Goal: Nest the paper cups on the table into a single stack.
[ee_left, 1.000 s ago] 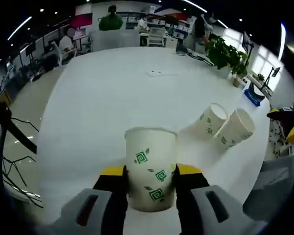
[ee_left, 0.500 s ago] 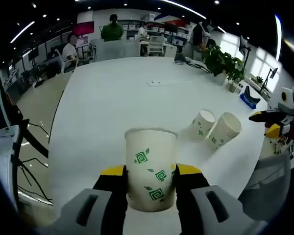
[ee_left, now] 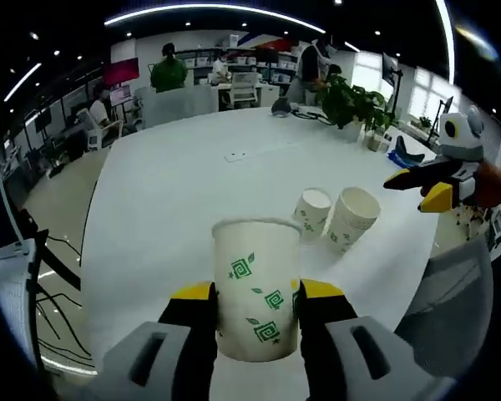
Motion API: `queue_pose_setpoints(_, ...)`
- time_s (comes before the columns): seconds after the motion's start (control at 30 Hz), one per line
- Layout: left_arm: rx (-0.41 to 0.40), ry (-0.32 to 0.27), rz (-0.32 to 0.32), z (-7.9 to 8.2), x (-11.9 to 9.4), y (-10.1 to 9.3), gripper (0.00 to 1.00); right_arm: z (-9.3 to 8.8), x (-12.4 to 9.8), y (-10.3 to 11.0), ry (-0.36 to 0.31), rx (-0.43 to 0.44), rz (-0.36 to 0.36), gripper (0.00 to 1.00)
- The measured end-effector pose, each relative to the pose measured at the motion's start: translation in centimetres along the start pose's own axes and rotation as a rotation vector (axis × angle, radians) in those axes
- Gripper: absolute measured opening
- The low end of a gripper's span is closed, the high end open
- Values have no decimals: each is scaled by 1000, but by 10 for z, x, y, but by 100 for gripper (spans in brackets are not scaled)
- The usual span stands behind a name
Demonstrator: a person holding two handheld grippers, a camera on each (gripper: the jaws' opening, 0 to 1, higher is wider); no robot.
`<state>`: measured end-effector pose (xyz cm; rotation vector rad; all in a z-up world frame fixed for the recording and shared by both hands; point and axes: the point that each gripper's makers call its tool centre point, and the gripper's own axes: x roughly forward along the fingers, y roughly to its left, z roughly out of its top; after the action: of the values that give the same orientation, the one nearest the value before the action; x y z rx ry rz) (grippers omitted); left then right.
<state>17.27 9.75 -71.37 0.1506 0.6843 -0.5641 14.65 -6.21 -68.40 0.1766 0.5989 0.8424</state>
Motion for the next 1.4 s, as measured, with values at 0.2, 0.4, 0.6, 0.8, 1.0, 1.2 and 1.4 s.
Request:
queue_pose_setpoints(0.2,92,-29,-34,5,-2,-13,37,14,5,17,23,-66,48,55)
queue_pose_setpoints(0.4,241,-56,-65,11,-6,-36,37,22,13,35,37,-102,110,52)
queue_pose_setpoints(0.6,382,-52,-95,5,-8,-61,37,13,24,64,103,-125,207,51)
queue_pose_setpoints(0.8,459,-68,-110,4,-10,-78,37,0,34,77,173,-168,251,46)
queue_pose_setpoints(1.0,525,-78,-113,2,-14,-78,37,-1,37,84,201,-169,286,40)
queue_pose_setpoints(1.2,609,-81,-102,-2,-19,-77,37,0,43,93,210,-164,312,36)
queue_pose_setpoints(1.4,644,-104,-98,2,-22,-83,37,-3,43,98,233,-185,319,33)
